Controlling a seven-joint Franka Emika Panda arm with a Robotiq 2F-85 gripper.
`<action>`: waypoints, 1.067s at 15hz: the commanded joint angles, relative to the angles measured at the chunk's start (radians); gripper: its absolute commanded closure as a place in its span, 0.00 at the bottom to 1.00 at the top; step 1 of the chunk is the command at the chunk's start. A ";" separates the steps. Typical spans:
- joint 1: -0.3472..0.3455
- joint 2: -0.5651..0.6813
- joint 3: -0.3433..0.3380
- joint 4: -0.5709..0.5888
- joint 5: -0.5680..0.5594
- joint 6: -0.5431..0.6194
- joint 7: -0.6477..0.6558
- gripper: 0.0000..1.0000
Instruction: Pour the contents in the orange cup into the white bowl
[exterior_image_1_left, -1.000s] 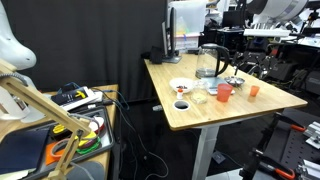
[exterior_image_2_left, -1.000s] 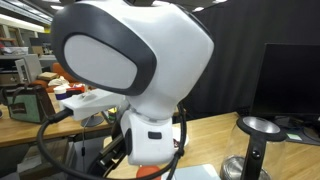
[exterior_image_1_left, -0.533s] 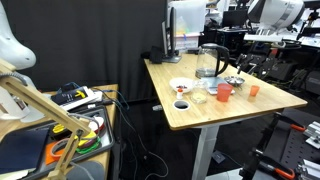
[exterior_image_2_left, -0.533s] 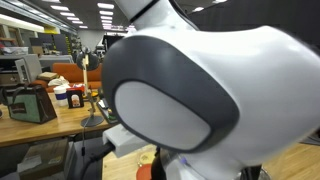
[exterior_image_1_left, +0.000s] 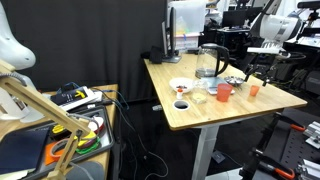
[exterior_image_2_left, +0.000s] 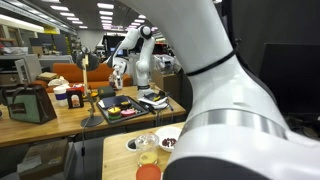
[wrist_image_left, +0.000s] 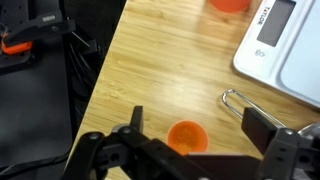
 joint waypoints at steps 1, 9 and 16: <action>0.001 0.004 0.000 0.002 -0.002 -0.002 0.001 0.00; 0.002 0.006 0.003 0.014 0.007 -0.011 0.004 0.00; -0.070 0.067 0.008 0.075 0.030 -0.097 -0.046 0.00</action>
